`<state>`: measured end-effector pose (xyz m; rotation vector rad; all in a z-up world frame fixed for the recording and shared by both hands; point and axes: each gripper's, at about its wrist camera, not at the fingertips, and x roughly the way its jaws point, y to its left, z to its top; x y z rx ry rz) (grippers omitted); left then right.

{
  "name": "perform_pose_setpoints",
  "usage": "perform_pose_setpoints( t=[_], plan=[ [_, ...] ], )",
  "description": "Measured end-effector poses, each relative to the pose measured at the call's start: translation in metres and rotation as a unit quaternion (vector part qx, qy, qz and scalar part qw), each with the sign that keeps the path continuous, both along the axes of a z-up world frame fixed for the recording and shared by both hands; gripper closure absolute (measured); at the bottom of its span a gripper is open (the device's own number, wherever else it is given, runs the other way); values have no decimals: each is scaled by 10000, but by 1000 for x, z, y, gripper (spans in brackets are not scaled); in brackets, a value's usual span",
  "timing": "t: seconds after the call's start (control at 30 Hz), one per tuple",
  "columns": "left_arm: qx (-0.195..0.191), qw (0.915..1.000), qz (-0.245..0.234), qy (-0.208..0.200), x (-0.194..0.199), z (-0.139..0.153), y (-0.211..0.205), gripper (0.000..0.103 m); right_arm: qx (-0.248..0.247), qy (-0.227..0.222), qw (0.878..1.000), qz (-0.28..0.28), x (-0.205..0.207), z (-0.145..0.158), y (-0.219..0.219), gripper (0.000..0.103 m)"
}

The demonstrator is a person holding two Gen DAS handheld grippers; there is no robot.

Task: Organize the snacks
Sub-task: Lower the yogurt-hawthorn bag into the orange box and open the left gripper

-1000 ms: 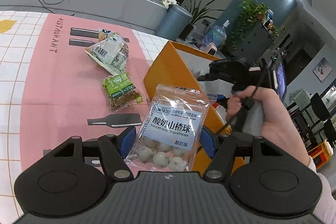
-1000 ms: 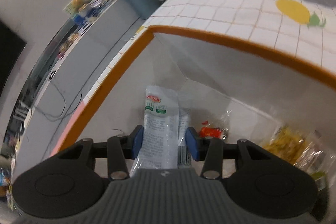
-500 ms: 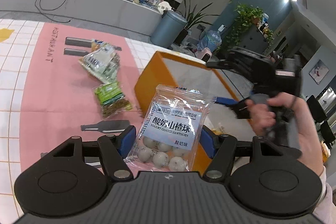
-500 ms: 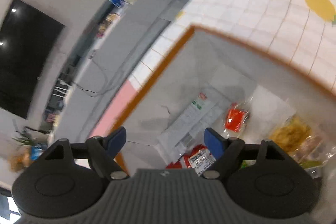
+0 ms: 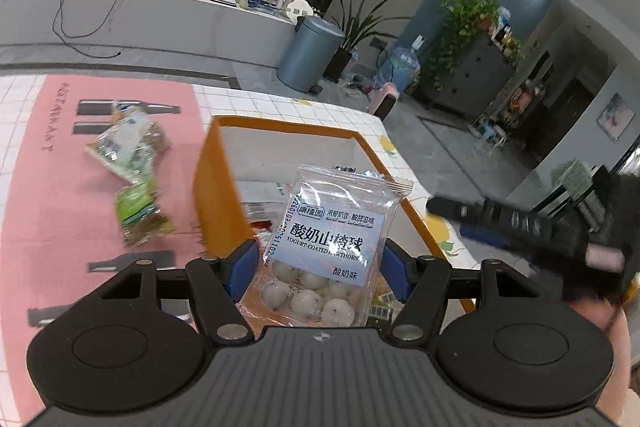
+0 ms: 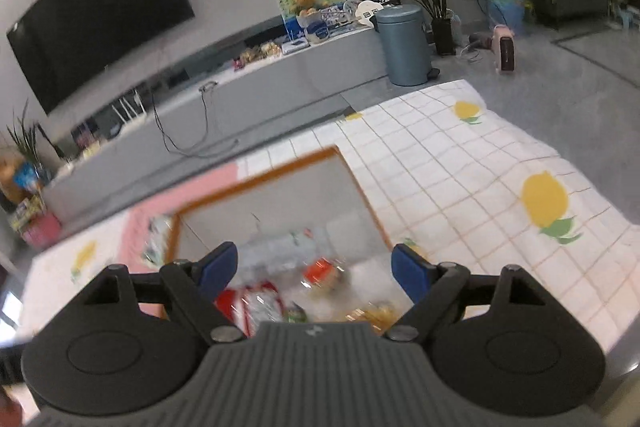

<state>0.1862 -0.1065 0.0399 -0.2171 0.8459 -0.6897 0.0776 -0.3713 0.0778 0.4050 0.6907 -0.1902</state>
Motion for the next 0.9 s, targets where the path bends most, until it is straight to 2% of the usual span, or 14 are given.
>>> perform_pose_setpoints(
  t=[0.13, 0.27, 0.37, 0.5, 0.63, 0.8, 0.9],
  plan=[
    [426, 9989, 207, 31, 11, -11, -43, 28, 42, 23, 10000, -74, -3, -7, -11, 21],
    [696, 9968, 281, -262, 15, -21, -77, 29, -291, 123, 9988, -377, -6, -7, -17, 21],
    [859, 9954, 369, -185, 26, -34, -100, 28, -405, 192, 9971, -609, -7, -10, -22, 21],
    [1174, 9914, 538, -215, 35, -46, -121, 29, -351, 216, 9980, -477, -7, -12, -24, 21],
    [1081, 9932, 438, -4, 46, -57, -125, 28, -405, 274, 9980, -392, -5, -15, -20, 21],
    [1224, 9916, 397, -119, 47, -59, -129, 27, -411, 211, 9980, -429, -4, -13, -18, 21],
    [1379, 9904, -62, -41, 46, -57, -134, 19, -352, 145, 9979, -532, -5, -12, -21, 21]
  ],
)
